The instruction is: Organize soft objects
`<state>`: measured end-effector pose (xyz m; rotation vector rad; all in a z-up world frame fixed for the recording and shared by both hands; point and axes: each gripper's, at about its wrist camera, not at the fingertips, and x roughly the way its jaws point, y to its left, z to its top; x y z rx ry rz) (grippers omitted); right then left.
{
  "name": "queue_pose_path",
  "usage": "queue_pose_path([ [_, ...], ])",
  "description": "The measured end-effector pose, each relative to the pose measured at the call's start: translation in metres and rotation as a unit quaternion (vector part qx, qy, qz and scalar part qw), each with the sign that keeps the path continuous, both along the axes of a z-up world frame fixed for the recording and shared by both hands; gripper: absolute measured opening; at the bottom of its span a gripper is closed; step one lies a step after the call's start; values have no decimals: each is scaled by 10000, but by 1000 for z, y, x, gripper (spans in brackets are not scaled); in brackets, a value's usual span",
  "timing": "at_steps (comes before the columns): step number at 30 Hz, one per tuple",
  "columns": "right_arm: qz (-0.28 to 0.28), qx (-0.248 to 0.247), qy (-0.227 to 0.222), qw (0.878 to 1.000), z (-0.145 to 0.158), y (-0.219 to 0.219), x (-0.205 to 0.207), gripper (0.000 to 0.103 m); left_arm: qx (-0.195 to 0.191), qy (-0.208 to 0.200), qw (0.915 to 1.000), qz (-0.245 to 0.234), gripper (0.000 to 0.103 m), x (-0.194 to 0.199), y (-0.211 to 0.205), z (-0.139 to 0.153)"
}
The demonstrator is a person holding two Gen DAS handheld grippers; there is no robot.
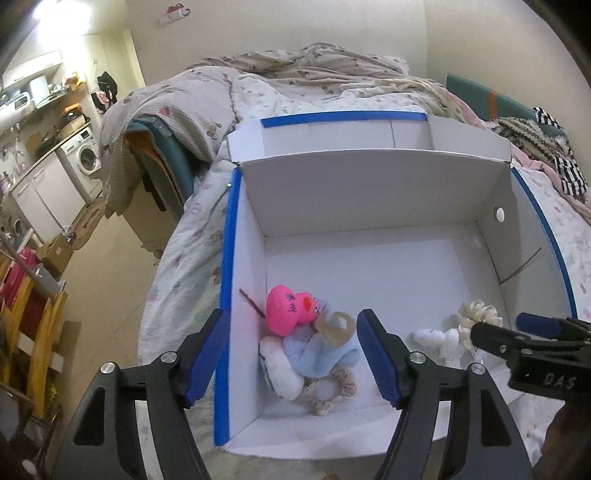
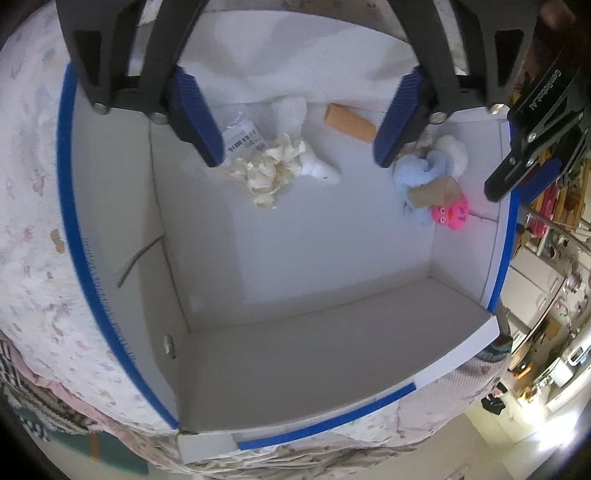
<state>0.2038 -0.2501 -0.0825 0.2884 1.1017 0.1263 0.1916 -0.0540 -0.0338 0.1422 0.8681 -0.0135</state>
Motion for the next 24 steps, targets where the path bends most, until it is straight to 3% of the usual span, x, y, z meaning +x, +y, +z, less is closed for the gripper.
queue_pose_path([
  [1,-48,17,-30,10000,1,-2,-2,103,-16,17,10000,17,69,-2,1,1],
  [7,-218,195,-165,9994,7,-10,-14,103,-180,24,9995,251,69,-14,15,12],
  [14,-215,56,-458,9987,21,-4,-32,103,-443,-44,9977,517,69,-33,34,28],
  [24,-114,-754,-590,9953,27,0,-64,103,-625,148,9964,561,73,-63,54,27],
])
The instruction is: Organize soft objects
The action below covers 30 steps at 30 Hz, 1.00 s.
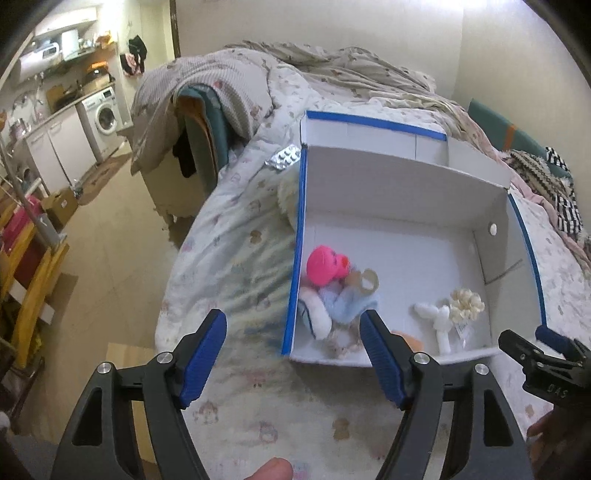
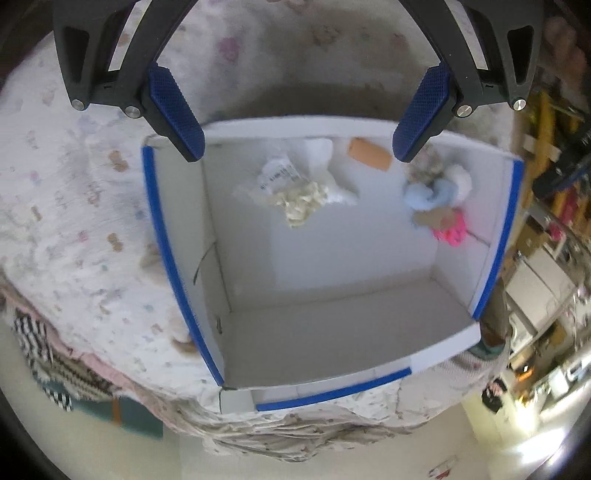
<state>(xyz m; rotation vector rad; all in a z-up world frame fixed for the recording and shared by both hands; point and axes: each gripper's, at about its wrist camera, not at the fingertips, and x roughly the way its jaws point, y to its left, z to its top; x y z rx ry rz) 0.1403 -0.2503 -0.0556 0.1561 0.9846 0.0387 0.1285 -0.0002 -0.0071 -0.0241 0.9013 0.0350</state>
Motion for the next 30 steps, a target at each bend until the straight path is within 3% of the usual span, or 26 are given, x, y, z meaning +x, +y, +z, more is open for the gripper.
queue_pose_path([
  [3,104,-243,-64,9996,2,4,-11,103,6,19,10000,53,74,-10,6,-1],
  [13,51,-15,-115,9999,7,6,-44,103,-89,-22,9999,58,79,-47,15,-1],
  [18,-5,155,-243,9996,13,8,-66,103,-144,-644,9978,105,79,-74,21,21],
  [24,-127,263,-786,9965,31,6,-90,103,-90,-1169,9931,-76,81,-101,21,33],
  [27,-262,234,-1102,9933,38,5,-100,103,159,-1452,9893,-42,92,-112,18,38],
  [30,-291,4,-1455,9889,44,9,-105,103,164,-1537,9880,-22,99,-116,18,41],
])
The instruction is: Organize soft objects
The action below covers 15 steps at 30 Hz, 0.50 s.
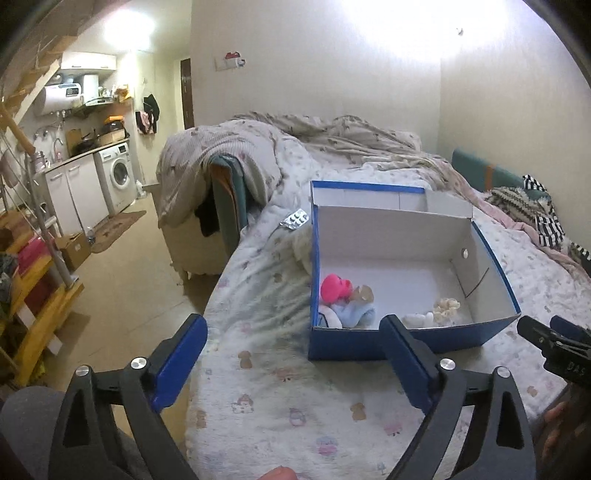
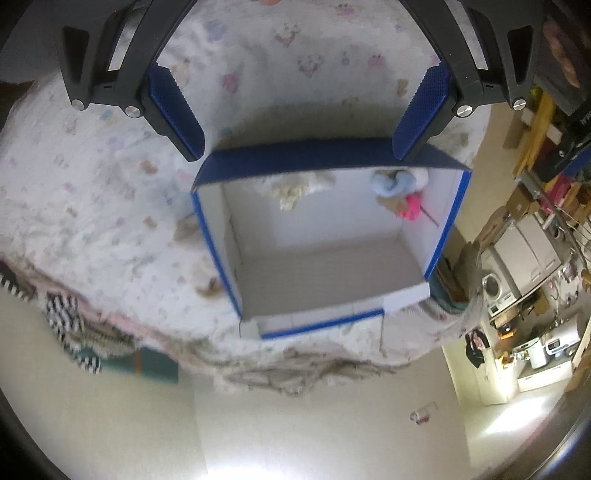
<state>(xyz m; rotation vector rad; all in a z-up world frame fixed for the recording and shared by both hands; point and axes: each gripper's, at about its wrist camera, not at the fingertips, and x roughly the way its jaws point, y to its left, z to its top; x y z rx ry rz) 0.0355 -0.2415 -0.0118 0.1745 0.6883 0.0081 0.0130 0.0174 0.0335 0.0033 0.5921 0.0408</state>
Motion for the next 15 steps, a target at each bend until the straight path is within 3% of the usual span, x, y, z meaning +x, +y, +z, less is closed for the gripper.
queue_pose_path([
  [7,-34,-388,-464,9982,8,11,-5,103,117,-119,9998,119,102,0,-6,-4],
  [11,-3,-456,-425,9981,5,15,-2,103,-121,18,9999,-5,102,4,-4,-7],
  [15,37,-479,-391,9981,4,17,-2,103,-83,27,10000,-12,102,5,-6,-9],
])
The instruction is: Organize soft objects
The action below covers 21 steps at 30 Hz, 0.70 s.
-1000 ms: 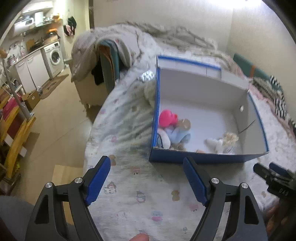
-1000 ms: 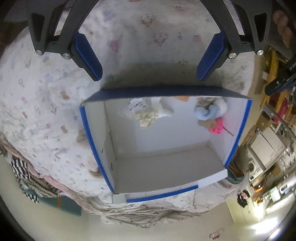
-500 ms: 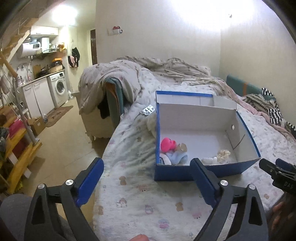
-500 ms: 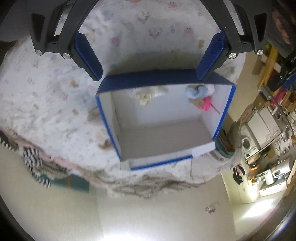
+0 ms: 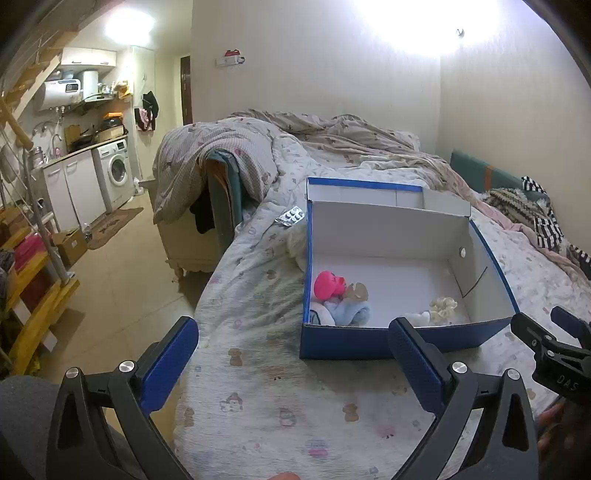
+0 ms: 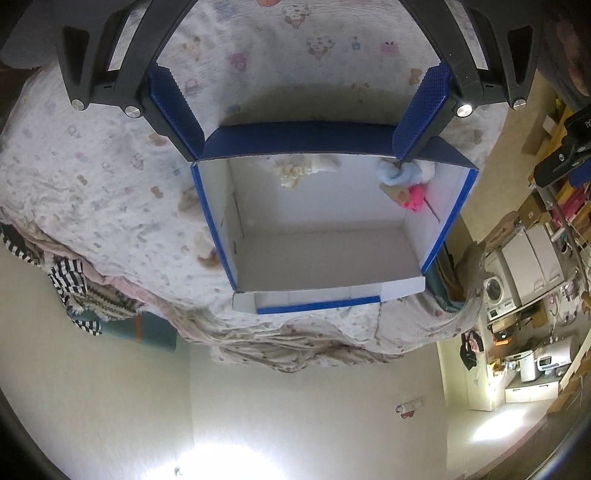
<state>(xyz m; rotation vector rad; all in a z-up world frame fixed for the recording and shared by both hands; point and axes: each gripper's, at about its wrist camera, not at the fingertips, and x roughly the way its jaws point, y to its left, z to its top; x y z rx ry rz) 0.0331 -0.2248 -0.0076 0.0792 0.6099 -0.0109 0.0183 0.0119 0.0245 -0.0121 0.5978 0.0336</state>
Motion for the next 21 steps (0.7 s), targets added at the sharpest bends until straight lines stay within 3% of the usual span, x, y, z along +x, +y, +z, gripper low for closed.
queue_pose_path([
  [21,-3,-35,14,10000,-2,1,1,103,-29,69,9999,-116,102,0,-5,-5],
])
